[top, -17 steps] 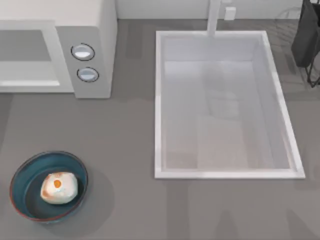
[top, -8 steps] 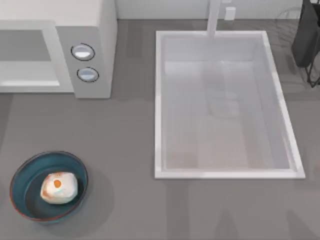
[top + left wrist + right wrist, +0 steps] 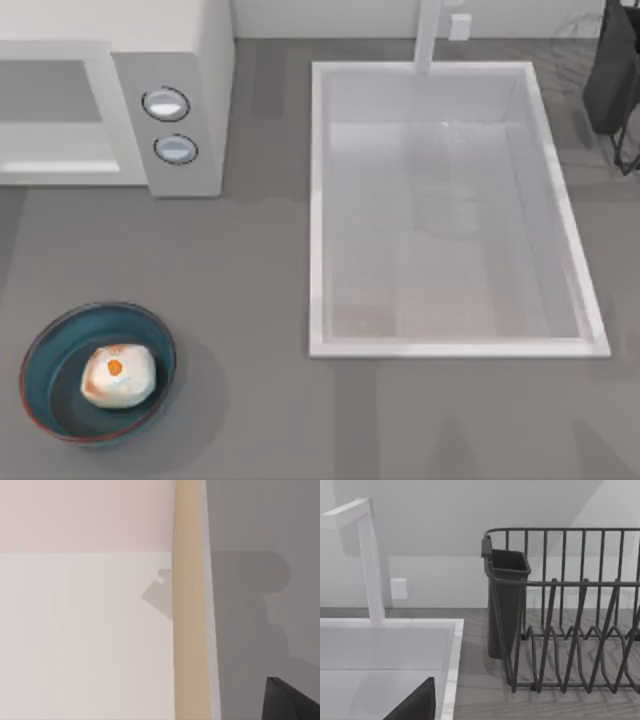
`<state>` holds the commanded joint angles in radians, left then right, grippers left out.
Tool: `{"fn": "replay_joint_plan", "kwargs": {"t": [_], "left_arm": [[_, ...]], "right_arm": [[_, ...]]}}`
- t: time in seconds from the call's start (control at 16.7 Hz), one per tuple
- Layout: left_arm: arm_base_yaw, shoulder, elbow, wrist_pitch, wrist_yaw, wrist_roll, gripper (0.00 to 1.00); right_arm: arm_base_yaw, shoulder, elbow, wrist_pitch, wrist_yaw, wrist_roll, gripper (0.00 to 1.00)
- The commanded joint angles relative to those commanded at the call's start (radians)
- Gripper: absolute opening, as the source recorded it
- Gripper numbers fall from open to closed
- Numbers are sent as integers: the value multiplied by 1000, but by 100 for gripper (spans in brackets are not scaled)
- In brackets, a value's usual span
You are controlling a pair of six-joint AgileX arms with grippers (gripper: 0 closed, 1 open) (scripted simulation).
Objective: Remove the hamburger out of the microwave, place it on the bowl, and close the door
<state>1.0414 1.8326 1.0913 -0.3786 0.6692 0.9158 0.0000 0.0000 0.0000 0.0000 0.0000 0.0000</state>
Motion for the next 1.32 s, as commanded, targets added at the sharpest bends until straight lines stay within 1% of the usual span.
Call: {"fn": "replay_joint_plan", "kwargs": {"t": [0.42,0.54,0.78,0.9,1.32], "left_arm": [[-14,-12,-31,27,-4,-12,0],[-46,-66,-88,56,-21,-46,0],[-134,-221,-294,141,-65,-142,0],[-171,-285,-363,178,-83,-183,0],[-199,-321,-404,197,-100,-216,0]], "right_arm": [[0,0,0,0,0,0,100],[0,0,0,0,0,0,100],[0,0,0,0,0,0,100],[0,0,0,0,0,0,100],[0,0,0,0,0,0,100]]}}
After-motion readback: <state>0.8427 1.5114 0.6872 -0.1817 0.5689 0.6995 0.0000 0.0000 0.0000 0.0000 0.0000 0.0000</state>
